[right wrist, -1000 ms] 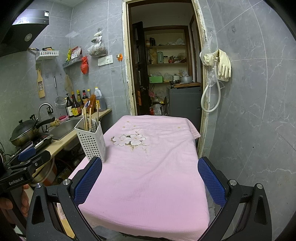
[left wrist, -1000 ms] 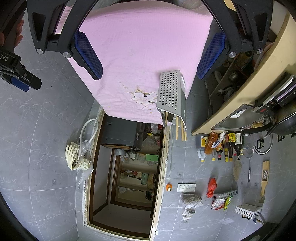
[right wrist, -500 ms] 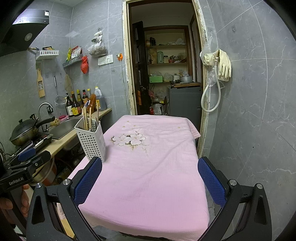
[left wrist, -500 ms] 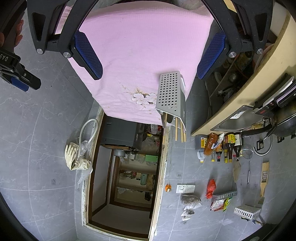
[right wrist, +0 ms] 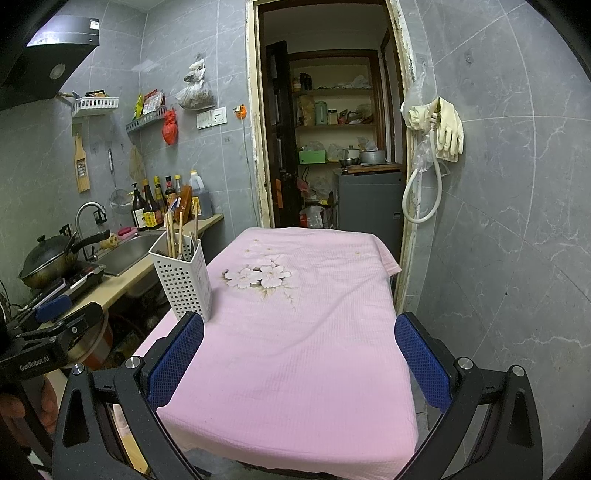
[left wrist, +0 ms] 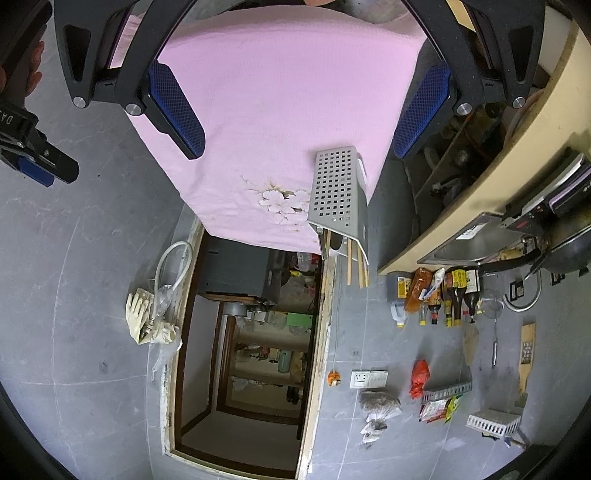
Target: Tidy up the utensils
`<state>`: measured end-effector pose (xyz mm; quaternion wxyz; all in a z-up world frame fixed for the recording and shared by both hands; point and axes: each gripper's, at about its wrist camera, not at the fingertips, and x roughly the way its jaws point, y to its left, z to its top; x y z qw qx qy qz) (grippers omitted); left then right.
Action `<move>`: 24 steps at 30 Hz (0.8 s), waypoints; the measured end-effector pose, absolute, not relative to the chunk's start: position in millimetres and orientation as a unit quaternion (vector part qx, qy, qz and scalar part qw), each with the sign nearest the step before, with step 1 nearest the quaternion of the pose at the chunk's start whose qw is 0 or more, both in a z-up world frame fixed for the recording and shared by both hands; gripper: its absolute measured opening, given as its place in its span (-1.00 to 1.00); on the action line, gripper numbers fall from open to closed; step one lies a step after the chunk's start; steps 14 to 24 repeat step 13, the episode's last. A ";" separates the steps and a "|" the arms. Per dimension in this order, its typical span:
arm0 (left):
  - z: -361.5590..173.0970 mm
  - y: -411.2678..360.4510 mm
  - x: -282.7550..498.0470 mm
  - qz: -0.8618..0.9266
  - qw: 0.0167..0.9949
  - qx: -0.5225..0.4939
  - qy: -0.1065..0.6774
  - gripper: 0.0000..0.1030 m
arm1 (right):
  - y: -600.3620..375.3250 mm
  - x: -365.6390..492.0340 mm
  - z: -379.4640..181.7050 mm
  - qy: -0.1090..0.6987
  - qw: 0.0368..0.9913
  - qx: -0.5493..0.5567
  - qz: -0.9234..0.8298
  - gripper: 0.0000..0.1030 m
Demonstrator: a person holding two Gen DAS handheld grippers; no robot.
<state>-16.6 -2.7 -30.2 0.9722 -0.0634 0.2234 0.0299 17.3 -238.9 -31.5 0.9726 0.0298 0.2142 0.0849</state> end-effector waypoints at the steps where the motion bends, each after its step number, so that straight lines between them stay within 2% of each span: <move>1: -30.3 -3.3 -16.6 0.031 0.972 -0.060 0.224 0.99 | -238.8 17.7 -31.8 0.215 0.972 0.029 0.085 0.97; 24: -29.5 -10.1 -15.8 0.037 0.973 -0.044 0.223 0.99 | -235.9 22.4 -34.9 0.220 0.971 0.025 0.090 0.97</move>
